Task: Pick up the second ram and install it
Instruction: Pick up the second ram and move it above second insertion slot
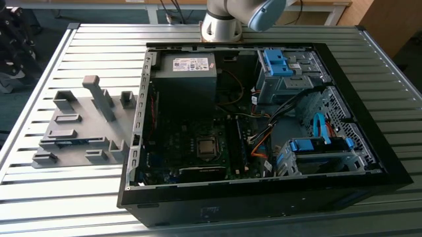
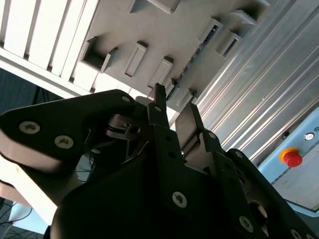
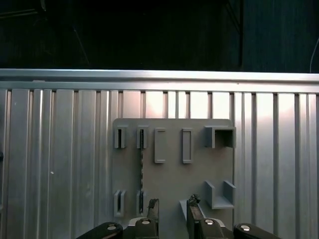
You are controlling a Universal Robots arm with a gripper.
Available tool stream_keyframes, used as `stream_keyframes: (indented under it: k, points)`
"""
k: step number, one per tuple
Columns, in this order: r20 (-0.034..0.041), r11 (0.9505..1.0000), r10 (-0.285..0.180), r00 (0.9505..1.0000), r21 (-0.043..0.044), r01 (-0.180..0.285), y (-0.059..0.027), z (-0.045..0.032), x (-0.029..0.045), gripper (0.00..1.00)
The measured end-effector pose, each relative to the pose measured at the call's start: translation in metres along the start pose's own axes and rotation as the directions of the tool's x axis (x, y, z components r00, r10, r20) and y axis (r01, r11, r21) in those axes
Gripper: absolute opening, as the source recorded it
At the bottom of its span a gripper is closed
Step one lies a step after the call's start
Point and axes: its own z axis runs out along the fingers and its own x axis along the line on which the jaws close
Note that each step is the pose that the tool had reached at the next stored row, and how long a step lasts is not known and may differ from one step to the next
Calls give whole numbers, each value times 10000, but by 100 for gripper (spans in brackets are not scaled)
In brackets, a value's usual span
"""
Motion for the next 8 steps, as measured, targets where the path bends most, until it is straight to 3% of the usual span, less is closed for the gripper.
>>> stream_keyframes:
  k: [8]
  points:
    - [0,10000,0,10000,0,0,1,124,23,35]
